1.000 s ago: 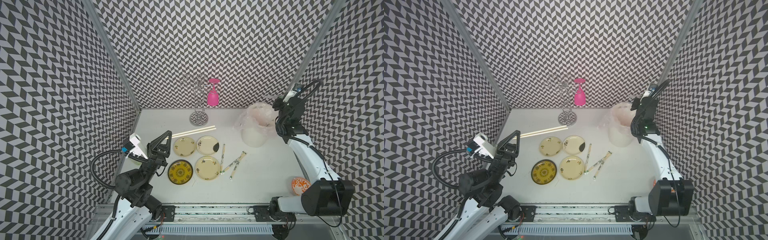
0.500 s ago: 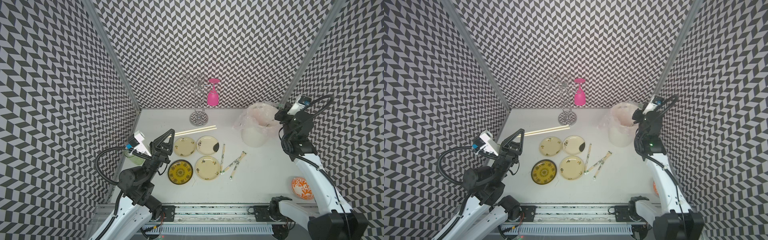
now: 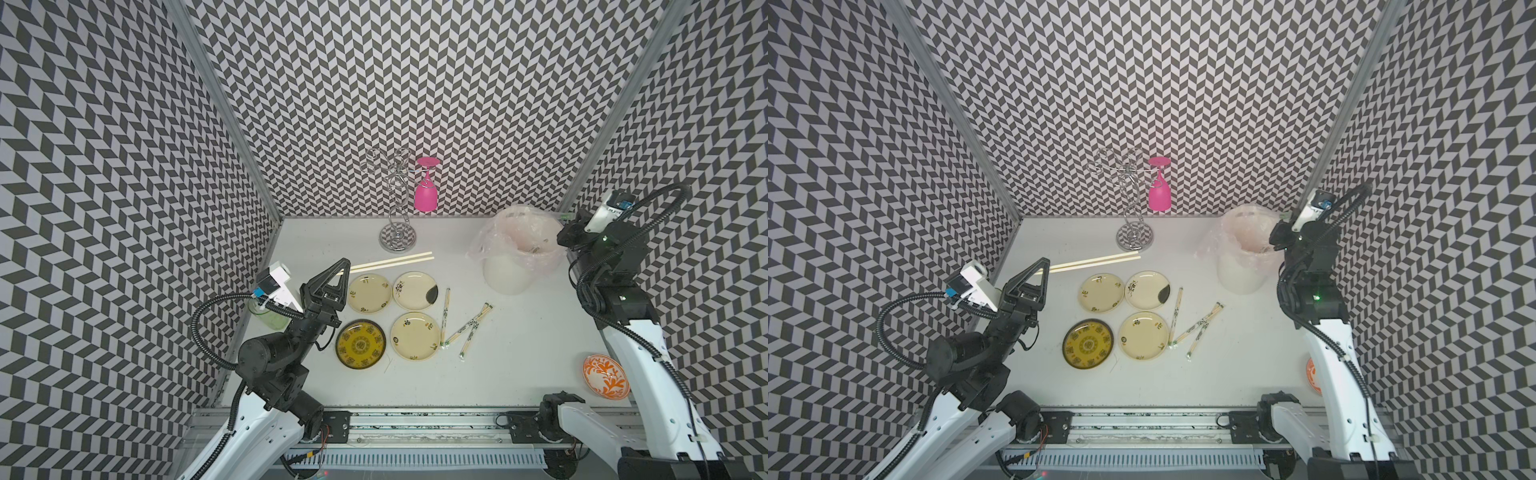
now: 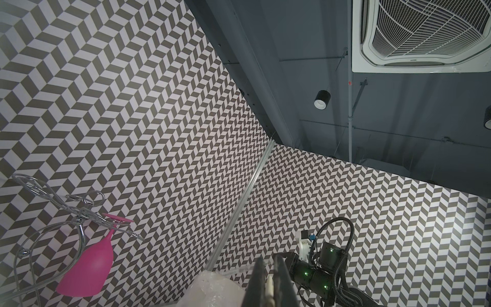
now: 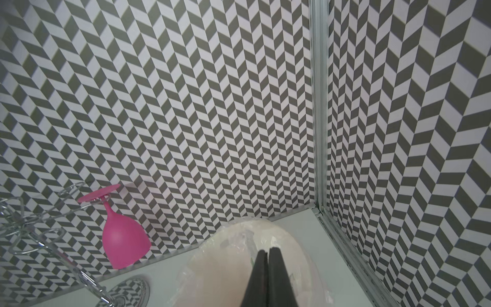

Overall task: Remove the packaging of disposable chopsticks
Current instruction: Place the packet bag in the trash bin.

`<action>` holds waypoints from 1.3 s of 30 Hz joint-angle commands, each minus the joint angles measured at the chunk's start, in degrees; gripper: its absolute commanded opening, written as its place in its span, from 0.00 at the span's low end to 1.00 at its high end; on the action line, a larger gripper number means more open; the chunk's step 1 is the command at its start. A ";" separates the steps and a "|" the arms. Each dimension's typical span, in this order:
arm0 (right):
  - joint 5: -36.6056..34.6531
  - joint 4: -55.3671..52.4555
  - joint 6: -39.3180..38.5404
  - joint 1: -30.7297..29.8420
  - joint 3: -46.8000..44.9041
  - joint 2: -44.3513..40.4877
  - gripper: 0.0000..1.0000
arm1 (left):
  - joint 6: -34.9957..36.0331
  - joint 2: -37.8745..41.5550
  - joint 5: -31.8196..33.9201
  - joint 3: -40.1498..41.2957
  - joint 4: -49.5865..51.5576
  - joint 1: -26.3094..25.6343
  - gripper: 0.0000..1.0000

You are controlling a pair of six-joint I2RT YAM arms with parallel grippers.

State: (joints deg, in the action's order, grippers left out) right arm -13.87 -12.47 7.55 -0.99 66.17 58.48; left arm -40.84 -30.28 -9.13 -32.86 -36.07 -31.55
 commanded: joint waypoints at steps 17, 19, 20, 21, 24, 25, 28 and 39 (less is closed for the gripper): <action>4.75 -2.10 0.37 -0.31 2.53 23.29 0.00 | 1.35 1.44 0.06 -0.12 2.83 0.26 0.00; 4.65 -3.42 0.60 -0.30 4.05 25.90 0.04 | 1.60 1.62 0.33 -0.12 3.06 0.33 0.00; 4.53 -4.58 0.69 -0.28 5.05 26.77 0.10 | 1.71 1.58 0.44 -0.10 3.18 0.26 0.00; 4.64 -6.18 0.84 -0.33 6.63 27.48 0.23 | 1.85 1.47 0.42 -0.16 3.26 0.29 0.00; 5.83 -9.24 0.71 -0.41 10.26 27.07 0.52 | 2.86 1.11 1.00 -0.43 4.32 0.26 0.00; 6.07 -9.35 0.77 -0.54 10.83 25.77 0.55 | 3.19 0.90 1.26 -0.58 4.80 0.27 0.00; 5.86 -6.08 0.21 -1.58 10.29 20.54 0.62 | 4.21 0.10 2.65 -1.32 7.43 0.26 0.00; 24.64 -3.55 -2.86 -8.40 13.91 9.67 0.67 | 11.49 -7.43 2.94 -8.54 18.32 0.64 0.00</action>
State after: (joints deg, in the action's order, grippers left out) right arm -1.67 -20.16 6.79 -6.20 81.01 71.55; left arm -33.74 -35.86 -6.24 -37.10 -22.61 -31.42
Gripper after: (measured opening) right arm 0.668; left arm 0.080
